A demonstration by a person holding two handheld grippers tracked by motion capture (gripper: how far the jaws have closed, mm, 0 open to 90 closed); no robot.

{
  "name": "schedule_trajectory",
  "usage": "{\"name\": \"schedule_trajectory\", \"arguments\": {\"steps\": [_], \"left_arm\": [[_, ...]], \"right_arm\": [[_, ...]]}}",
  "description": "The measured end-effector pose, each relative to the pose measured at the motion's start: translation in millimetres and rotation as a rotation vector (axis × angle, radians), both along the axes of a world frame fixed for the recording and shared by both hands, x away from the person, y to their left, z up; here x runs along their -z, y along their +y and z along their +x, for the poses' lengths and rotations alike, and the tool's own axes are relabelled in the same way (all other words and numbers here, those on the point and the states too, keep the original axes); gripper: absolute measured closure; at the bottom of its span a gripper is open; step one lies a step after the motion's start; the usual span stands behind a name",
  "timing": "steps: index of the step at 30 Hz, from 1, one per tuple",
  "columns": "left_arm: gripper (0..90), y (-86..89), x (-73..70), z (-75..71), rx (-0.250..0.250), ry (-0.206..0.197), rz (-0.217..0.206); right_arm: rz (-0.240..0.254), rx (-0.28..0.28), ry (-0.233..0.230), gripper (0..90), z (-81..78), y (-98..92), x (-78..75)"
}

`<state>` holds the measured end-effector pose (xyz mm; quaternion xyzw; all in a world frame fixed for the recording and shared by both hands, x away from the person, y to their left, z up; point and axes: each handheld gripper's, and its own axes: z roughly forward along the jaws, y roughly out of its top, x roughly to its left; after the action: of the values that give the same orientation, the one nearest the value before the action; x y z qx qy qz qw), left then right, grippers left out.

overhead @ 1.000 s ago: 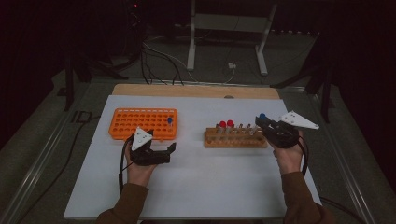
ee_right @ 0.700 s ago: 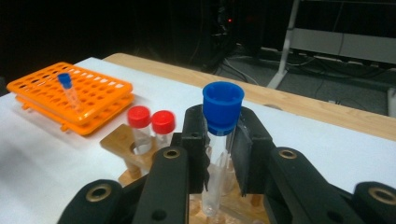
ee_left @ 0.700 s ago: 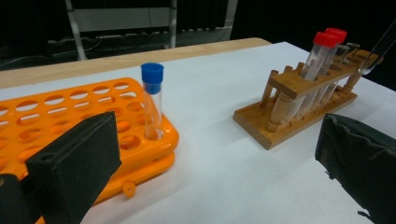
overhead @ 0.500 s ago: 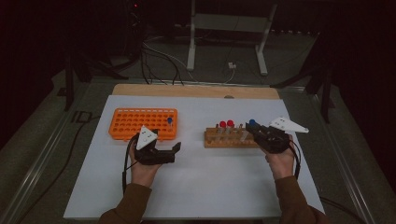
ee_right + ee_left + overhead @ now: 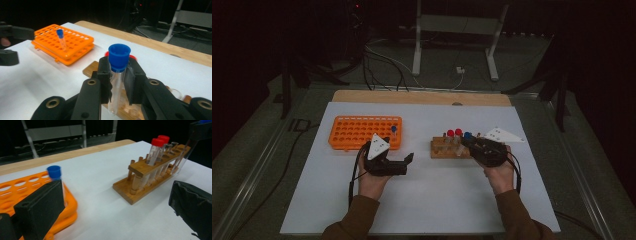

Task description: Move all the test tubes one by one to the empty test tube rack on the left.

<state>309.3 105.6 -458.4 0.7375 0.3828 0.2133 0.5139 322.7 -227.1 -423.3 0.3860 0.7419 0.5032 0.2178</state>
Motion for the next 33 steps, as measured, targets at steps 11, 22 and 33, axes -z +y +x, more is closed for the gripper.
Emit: {"name": "schedule_trajectory", "arguments": {"steps": [11,22,33], "left_arm": [[1.6,-25.0,-1.5,3.4,0.058,0.025,-0.019],[7.2,-46.4,0.2,3.8,0.108,0.023,-0.011],[21.2,-67.2,0.8,3.0,0.128,-0.011,0.025]], "right_arm": [[0.003,-0.050,0.004,76.4,-0.1,23.8,1.6],[0.007,-0.088,0.012,76.4,-2.0,41.2,3.6],[0.009,-0.126,0.022,76.4,-3.9,56.6,6.7]]}}
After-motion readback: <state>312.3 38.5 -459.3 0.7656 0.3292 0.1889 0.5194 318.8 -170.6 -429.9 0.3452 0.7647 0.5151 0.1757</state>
